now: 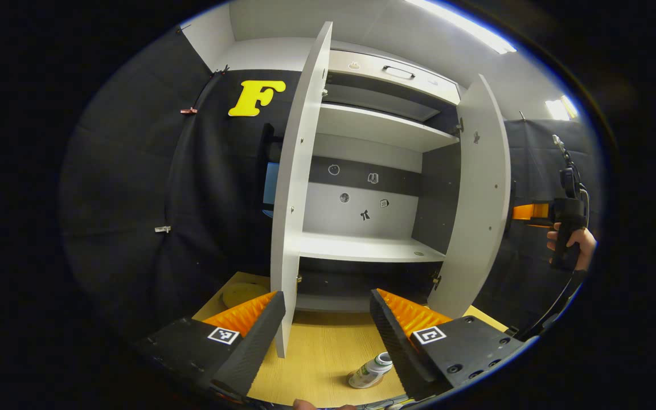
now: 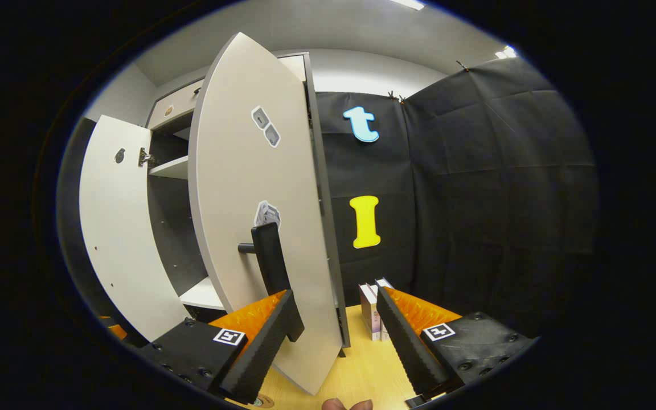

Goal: Grasp the bottle in the cabinet with the left hand and place it on the coaster, then close the right door with the right hand and the left door with the left hand.

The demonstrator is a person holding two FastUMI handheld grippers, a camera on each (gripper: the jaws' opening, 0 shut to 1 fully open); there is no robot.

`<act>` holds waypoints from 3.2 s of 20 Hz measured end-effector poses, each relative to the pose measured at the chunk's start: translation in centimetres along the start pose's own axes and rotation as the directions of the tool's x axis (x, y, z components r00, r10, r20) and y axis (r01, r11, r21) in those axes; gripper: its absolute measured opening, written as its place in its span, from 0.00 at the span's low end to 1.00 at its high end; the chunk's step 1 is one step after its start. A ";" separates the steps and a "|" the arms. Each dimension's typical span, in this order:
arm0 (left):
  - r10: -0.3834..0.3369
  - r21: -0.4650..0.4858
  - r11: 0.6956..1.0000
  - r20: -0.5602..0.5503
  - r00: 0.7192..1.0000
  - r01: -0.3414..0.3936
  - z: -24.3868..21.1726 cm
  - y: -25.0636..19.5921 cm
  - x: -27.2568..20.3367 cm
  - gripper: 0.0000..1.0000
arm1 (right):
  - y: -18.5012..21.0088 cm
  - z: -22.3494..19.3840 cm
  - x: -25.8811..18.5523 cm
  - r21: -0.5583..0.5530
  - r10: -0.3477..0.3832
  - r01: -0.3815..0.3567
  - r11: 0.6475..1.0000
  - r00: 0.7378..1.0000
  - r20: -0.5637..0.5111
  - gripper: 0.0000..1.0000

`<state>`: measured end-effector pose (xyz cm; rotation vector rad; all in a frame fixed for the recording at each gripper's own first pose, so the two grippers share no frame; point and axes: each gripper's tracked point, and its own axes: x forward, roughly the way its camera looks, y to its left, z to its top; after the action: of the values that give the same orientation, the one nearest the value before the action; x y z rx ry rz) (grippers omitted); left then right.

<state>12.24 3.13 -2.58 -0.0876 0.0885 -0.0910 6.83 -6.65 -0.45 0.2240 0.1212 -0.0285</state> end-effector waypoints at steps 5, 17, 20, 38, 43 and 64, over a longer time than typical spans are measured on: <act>0.006 0.004 1.000 0.003 1.000 -0.006 0.2 0.5 0.1 0.95 | 6.4 -1.4 1.8 0.023 0.134 -0.133 0.991 0.990 -0.040 0.97; 0.070 -0.007 0.998 -0.007 0.998 -0.070 0.0 2.9 0.1 0.95 | 12.8 -2.8 7.0 -0.017 0.191 -0.192 0.981 0.981 -0.038 0.98; 0.080 -0.005 0.997 -0.004 0.997 -0.080 0.0 3.3 0.1 0.95 | 13.9 -2.8 8.3 -0.040 0.183 -0.184 0.982 0.982 -0.035 0.98; 0.207 0.007 0.978 0.062 0.976 -0.208 8.2 10.8 0.1 0.94 | 15.4 -2.8 11.2 -0.040 0.095 -0.096 0.995 0.995 -0.033 0.98; 0.199 0.074 0.976 0.084 0.976 -0.205 11.0 11.1 3.5 0.95 | 13.7 -1.9 7.4 -0.071 0.074 -0.074 0.995 0.997 -0.001 0.98; 0.152 0.054 0.987 0.045 0.987 -0.154 11.5 2.6 8.0 0.93 | 3.3 -3.2 0.6 -0.129 -0.029 0.020 0.991 0.997 -0.069 0.98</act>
<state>21.42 5.95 7.87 -0.0246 0.0516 0.0617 7.19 -2.77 -2.89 0.0950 0.1955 -0.0376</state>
